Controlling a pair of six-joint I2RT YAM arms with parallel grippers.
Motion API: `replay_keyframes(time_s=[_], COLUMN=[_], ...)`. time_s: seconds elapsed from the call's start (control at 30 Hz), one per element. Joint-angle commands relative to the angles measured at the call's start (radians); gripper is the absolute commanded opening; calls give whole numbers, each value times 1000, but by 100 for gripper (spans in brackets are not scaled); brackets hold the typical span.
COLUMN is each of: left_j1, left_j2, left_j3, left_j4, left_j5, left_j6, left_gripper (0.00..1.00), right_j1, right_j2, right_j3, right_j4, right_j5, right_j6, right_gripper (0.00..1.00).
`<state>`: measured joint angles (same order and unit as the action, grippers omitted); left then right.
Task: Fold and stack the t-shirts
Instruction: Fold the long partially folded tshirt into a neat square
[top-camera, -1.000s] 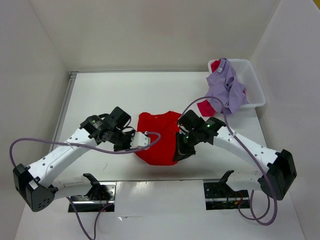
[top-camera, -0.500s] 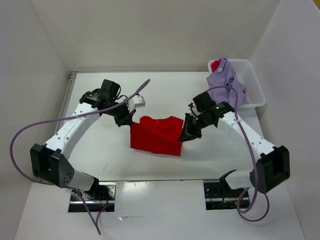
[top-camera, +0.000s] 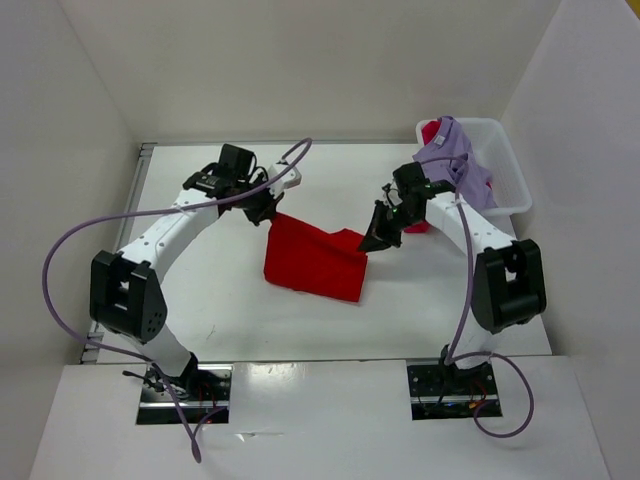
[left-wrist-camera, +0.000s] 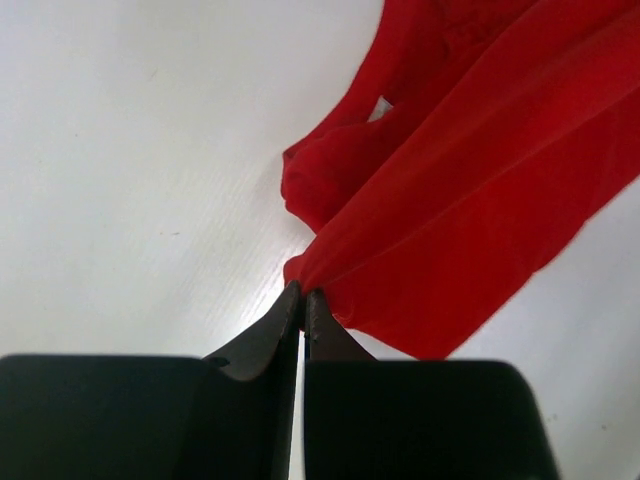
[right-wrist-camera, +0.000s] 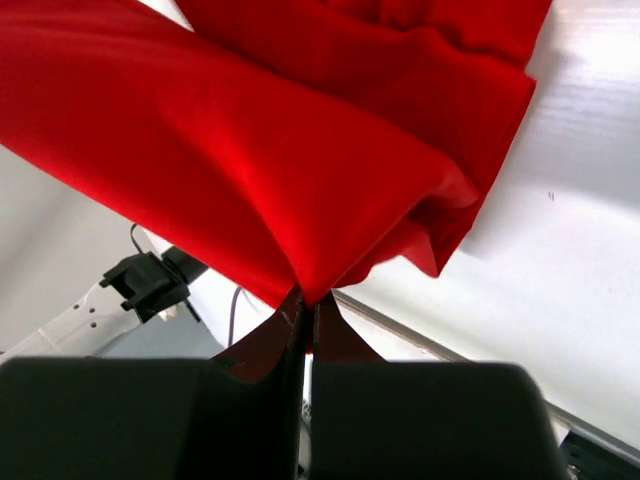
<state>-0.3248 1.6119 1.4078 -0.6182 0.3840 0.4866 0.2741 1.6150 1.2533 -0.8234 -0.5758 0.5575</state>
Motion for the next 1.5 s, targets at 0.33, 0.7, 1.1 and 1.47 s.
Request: replay_keyframes(time_s=[0.33, 0.7, 1.1, 1.47], left_j1=[-2, -20, -11, -80], left_j2=[115, 203, 181, 154], left_j3=[-46, -67, -13, -27], left_j4=[295, 431, 361, 173], left_j5=[-129, -194, -307, -131], left_j6=[6, -8, -42, -48], left_gripper=[1, 30, 68, 74], right_j1=[-82, -124, -12, 50], right_j2=[189, 280, -24, 323], right_j3=[78, 135, 133, 259], right_j4=[176, 262, 307, 278], right_j5=[-13, 85, 418, 447], right_j6=[19, 68, 35, -19], right_gripper=[1, 38, 23, 0])
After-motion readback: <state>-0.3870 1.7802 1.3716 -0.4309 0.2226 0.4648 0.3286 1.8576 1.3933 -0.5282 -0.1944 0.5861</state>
